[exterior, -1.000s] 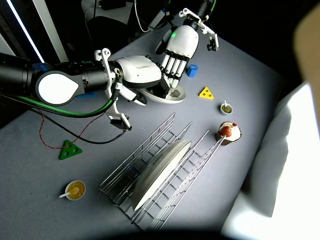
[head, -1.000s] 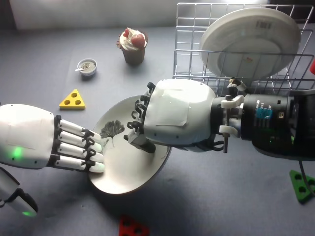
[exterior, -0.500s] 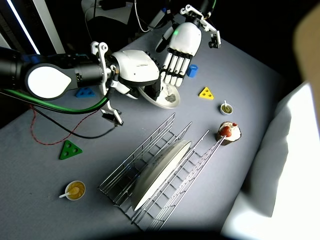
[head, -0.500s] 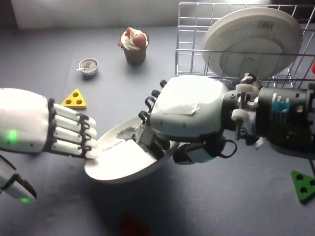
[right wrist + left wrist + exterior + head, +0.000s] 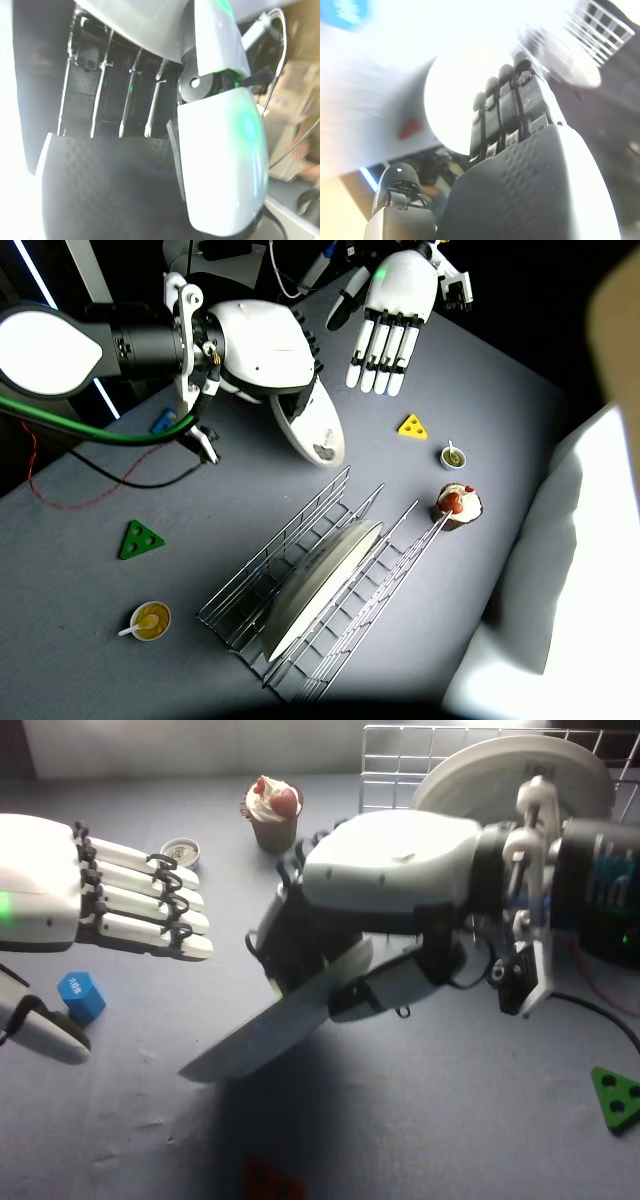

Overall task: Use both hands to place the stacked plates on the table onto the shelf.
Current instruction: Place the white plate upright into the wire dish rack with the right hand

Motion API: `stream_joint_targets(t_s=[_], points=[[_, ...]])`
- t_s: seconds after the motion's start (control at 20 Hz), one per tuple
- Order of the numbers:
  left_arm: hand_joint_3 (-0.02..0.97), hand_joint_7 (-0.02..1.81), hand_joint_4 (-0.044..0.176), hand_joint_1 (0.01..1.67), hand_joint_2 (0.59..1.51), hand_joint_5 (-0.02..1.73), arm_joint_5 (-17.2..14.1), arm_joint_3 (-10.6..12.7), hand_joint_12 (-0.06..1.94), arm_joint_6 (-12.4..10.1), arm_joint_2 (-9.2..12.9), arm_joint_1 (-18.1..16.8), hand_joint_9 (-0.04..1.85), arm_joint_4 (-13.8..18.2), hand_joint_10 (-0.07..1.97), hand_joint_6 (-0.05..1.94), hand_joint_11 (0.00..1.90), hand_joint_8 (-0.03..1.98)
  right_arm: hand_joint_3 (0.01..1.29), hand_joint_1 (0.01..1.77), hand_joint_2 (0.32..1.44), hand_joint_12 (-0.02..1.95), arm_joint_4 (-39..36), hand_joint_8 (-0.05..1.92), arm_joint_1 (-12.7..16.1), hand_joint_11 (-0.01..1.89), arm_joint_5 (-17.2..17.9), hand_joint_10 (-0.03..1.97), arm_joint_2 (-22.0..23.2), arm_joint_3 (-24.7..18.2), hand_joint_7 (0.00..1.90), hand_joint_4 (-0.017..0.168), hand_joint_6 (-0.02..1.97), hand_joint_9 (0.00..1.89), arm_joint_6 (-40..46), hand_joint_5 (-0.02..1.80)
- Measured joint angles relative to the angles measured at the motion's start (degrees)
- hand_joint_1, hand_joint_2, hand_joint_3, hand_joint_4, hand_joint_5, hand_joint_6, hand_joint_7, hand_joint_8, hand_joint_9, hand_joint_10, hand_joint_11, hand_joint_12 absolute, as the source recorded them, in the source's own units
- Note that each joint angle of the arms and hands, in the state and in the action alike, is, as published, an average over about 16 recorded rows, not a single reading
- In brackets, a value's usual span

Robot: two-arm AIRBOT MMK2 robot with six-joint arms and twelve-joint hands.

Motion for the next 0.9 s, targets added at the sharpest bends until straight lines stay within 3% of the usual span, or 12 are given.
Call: stream_joint_targets(t_s=[0.4,0.9], points=[[0.019,0.24,0.0,0.06,1.095,0.19,-1.4,0.3,0.01,-2.6,2.1,-1.3,0.22,-5.0,0.01,0.01,0.2,0.0,0.01,1.38,0.97,0.16,-11.0,0.65,4.6,1.31,0.4,0.89,2.2,0.1,1.1,-0.009,0.87,1.13,25.7,0.96],[0.019,0.21,0.0,0.07,1.095,0.18,1.2,0.6,0.01,-3.8,5.6,1.3,0.19,-11.1,0.01,0.01,0.19,0.0,0.01,1.38,0.98,0.14,-23.6,0.69,9.1,1.35,3.6,0.9,4.4,4.1,1.09,-0.009,0.84,1.13,53.7,0.94]])
